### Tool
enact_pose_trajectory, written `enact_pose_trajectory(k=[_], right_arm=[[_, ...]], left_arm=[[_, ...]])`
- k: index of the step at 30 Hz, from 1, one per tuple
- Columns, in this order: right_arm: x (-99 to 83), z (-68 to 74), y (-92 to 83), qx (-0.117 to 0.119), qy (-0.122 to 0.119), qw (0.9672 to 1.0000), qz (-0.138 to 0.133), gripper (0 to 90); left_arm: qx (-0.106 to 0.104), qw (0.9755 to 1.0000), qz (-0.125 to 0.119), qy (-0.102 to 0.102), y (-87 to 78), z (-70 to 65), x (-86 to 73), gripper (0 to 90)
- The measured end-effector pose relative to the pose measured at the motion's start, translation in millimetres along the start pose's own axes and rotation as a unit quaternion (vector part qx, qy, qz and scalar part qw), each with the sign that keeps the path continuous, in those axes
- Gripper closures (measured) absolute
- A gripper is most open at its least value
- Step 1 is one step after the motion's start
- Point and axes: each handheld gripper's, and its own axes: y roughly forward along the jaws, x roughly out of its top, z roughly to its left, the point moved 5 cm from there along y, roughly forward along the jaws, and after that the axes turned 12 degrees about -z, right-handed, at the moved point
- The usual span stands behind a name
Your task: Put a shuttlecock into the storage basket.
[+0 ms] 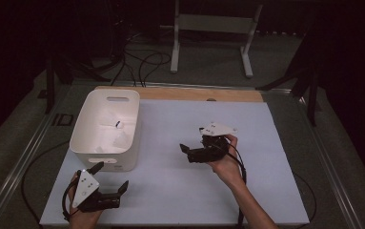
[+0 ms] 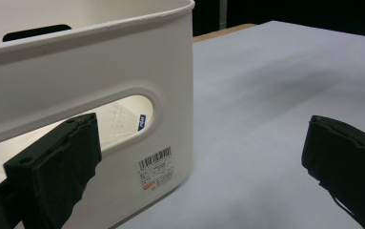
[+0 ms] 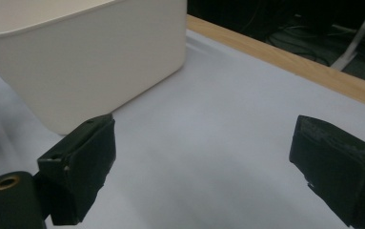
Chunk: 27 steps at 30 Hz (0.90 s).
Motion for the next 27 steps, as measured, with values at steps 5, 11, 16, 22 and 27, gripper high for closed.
enact_pose_trajectory(k=[5,11,16,22,27], right_arm=[[-7.4,-5.8,-10.9,-0.013,-0.004,0.9999,-0.001,8.4],[-14.6,-11.5,-24.2,-0.022,-0.001,0.9997,-0.008,8.4],[-23.3,-17.5,-33.9,-0.031,-0.003,0.9995,-0.008,8.4],[-32.8,-25.8,-44.7,-0.043,0.008,0.9989,-0.018,8.4],[-33.9,-31.2,-53.2,-0.052,0.003,0.9982,-0.028,8.5]], left_arm=[[0.003,1.0,-0.001,-0.002,-0.2,0.5,0.3,0.3],[0.007,1.0,-0.003,-0.005,-1.1,2.3,1.0,0.3],[0.01,0.9999,-0.002,-0.007,-0.9,2.9,1.0,0.3],[0.012,0.9999,-0.002,-0.007,-1.3,4.4,1.4,0.3],[0.015,0.9998,-0.004,-0.01,-2.0,5.5,2.0,0.4]])
